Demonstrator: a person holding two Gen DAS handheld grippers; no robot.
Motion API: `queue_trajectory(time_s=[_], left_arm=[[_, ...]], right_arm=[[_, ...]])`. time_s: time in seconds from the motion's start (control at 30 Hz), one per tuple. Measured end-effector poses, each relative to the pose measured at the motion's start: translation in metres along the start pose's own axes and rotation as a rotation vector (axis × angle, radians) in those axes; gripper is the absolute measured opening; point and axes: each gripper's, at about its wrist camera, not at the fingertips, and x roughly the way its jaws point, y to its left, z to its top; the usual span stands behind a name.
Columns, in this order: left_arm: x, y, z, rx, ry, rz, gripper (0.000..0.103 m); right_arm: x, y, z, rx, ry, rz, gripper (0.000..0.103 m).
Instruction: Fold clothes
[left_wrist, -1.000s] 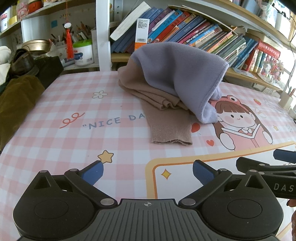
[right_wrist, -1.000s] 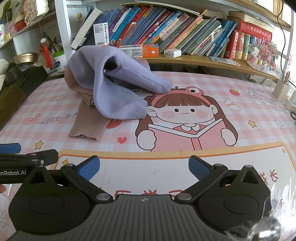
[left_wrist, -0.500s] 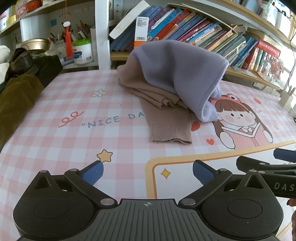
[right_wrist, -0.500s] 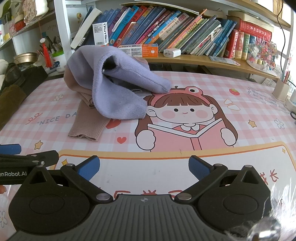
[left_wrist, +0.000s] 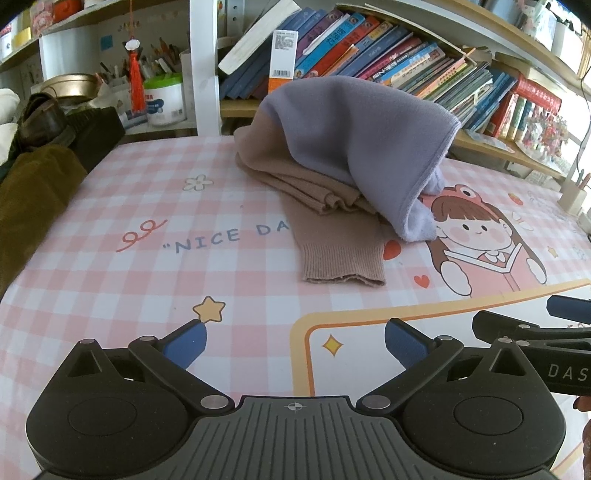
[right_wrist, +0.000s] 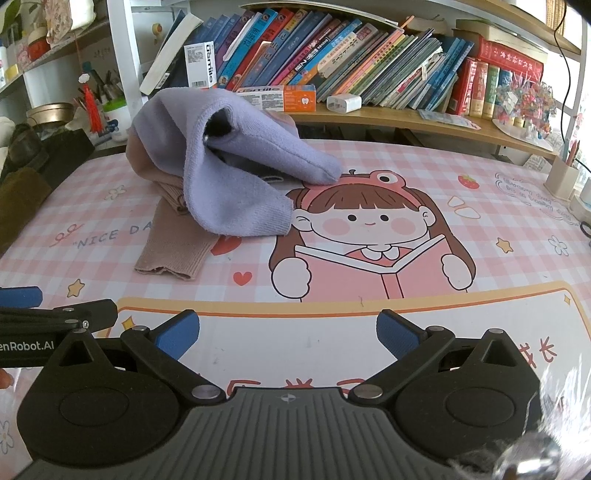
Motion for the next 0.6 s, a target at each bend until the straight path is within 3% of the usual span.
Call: queue_trajectory(time_s=[0.6], left_arm=[[0.006, -0.023, 0.003, -0.039, 0.009, -0.028, 0.103]], right_arm=[[0.000, -0.026, 0.000, -0.019, 0.019, 0.010, 0.103]])
